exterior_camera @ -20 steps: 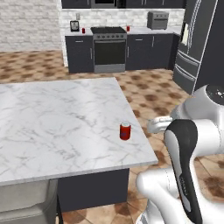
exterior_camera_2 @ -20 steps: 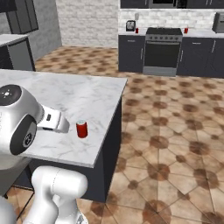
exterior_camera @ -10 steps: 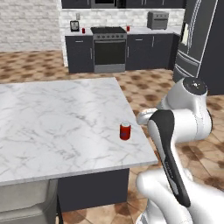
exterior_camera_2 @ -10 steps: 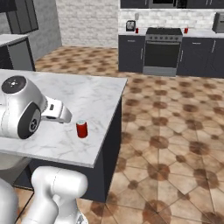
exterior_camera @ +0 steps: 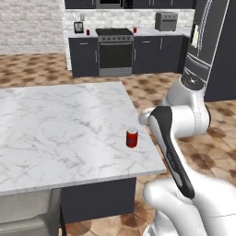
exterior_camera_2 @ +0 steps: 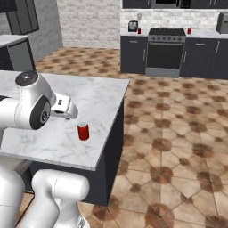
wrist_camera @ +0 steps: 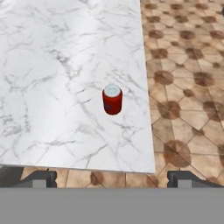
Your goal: Four empty soda cans are scattered around the kitchen. Gather all the cans and cluster them next to the stove for recycling.
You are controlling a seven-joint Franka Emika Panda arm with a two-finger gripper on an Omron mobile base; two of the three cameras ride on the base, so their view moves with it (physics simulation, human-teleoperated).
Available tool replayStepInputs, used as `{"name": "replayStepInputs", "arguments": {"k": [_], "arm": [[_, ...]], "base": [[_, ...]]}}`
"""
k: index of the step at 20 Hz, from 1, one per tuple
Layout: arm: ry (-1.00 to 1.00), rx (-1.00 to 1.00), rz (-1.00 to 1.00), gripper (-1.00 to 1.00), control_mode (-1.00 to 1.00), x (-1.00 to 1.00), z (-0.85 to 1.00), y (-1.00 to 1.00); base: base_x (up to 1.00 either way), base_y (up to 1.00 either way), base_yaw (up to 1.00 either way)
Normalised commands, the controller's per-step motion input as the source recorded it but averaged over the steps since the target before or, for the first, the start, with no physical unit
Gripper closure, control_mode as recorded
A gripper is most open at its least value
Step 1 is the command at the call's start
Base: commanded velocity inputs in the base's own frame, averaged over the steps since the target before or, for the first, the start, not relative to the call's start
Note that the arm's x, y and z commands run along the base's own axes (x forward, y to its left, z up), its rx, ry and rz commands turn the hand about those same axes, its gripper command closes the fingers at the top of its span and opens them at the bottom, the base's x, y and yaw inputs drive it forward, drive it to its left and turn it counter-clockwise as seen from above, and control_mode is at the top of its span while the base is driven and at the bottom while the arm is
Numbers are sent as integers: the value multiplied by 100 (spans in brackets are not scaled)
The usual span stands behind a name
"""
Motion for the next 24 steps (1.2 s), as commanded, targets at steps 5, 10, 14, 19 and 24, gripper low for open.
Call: {"name": "replayStepInputs", "arguments": {"k": [5,10,14,19,24], "arm": [[3,0,0,-100,-100,28,-16,2],[4,0,0,-100,-100,33,-23,0],[2,0,0,-100,-100,35,-26,0],[0,0,0,-100,-100,28,-27,1],[0,0,0,-100,-100,21,-26,0]], "base": [[0,0,0],[0,0,0],[0,0,0],[0,0,0],[0,0,0]]}}
